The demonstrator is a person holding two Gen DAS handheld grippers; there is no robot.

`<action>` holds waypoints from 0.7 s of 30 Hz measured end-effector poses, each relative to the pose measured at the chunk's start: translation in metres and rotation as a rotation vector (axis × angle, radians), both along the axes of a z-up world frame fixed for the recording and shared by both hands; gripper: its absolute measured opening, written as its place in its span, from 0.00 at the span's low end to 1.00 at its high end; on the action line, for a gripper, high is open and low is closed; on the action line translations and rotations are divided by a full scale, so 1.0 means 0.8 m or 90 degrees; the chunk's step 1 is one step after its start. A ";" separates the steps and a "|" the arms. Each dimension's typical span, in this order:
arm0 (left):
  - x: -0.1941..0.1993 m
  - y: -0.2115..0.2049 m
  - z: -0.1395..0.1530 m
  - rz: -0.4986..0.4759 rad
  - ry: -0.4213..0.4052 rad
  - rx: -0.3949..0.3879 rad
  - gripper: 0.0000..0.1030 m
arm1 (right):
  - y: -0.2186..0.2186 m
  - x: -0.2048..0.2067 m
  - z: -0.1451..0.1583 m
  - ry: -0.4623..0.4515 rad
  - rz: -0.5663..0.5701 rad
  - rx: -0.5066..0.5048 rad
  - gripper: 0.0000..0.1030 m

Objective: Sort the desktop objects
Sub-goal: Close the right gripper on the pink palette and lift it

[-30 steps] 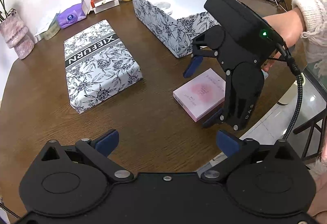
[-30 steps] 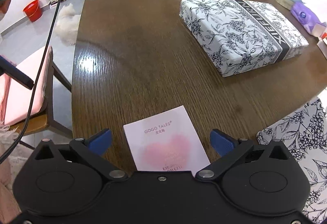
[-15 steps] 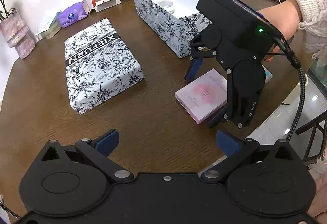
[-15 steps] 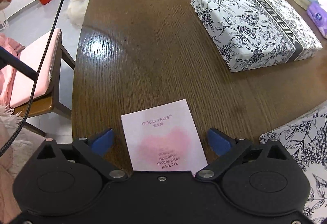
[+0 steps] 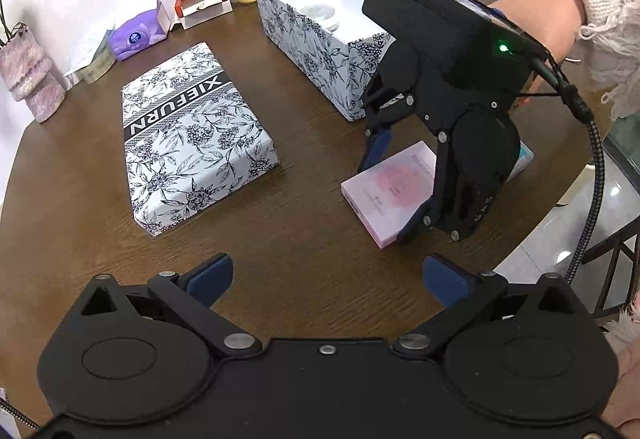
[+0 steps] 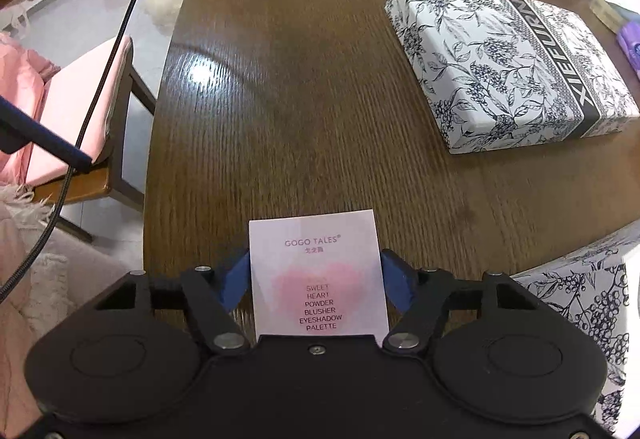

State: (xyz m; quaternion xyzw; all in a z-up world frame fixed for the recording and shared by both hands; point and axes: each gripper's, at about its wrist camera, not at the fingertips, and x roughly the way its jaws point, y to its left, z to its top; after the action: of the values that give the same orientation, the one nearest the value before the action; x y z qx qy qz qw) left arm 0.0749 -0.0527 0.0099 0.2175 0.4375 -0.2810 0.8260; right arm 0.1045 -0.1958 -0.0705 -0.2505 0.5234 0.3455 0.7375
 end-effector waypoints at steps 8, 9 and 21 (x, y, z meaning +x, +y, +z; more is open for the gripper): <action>0.005 0.000 0.008 0.004 -0.004 -0.006 1.00 | -0.005 -0.001 0.014 -0.010 0.018 0.018 0.68; 0.006 0.000 0.010 0.005 -0.005 -0.007 1.00 | -0.006 0.000 0.017 -0.015 0.019 0.020 0.68; 0.021 -0.015 0.026 0.012 -0.017 -0.011 1.00 | -0.012 0.007 0.024 -0.035 0.036 0.038 0.67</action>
State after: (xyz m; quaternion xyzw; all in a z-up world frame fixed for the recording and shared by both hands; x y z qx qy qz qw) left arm 0.0919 -0.0646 0.0306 0.2098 0.4258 -0.2743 0.8363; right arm 0.1099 -0.2056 -0.0509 -0.2525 0.4851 0.3746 0.7487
